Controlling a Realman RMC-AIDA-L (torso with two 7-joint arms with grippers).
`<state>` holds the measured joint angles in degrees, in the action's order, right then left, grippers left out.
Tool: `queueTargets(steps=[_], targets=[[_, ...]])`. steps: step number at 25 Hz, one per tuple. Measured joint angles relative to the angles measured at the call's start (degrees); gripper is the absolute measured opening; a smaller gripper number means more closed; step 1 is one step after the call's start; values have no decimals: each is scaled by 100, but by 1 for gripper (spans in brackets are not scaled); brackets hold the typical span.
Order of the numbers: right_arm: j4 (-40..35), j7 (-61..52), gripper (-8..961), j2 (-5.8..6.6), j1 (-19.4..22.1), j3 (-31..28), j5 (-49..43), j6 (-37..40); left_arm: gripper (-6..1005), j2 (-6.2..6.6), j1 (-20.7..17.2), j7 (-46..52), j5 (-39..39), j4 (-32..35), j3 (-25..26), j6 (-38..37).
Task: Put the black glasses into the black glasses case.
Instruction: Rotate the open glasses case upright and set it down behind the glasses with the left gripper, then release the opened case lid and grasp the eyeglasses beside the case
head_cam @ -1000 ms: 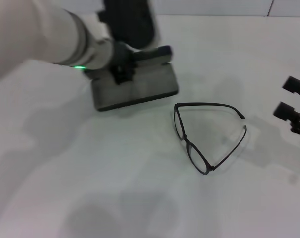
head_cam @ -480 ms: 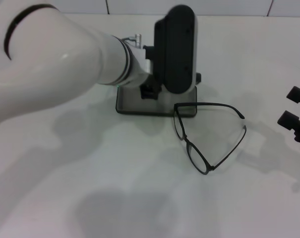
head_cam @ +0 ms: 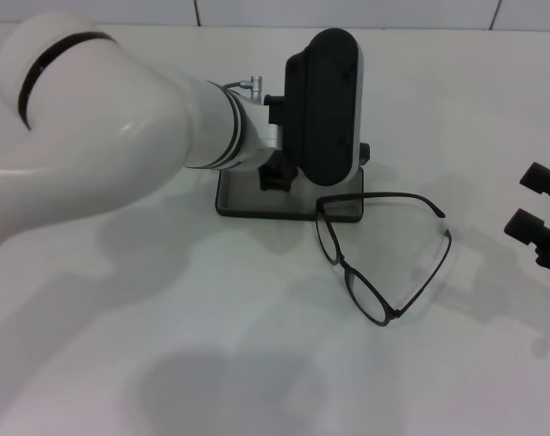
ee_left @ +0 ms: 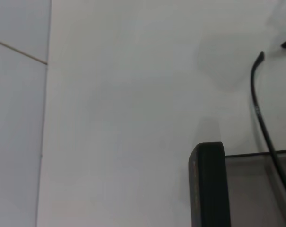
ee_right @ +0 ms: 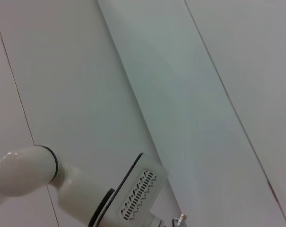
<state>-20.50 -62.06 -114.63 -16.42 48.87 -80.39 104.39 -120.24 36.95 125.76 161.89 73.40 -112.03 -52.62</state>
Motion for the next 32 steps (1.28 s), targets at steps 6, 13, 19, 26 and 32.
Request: queueTargets(steps=[6,13,19,26,32], targets=[[60,8,854,3,8,0,-10,4,246,4,-94,36,24,21,42,131],[69,3,854,12,-3,6,-13,71,498,16,-254,37,2,380,32,-61],[-50,-420,853,42,-146,23,-51,-243,508,22,-708,30,-24,1567,166,-654],[-2301,-3158,839,124,-516,387,-1435,-493,505,35,-1828,-122,-1952,3385,1367,-439],[-3947,-5655,771,123,-1310,586,-2888,-286,502,57,-2344,-1796,-6286,2962,3267,-1274]])
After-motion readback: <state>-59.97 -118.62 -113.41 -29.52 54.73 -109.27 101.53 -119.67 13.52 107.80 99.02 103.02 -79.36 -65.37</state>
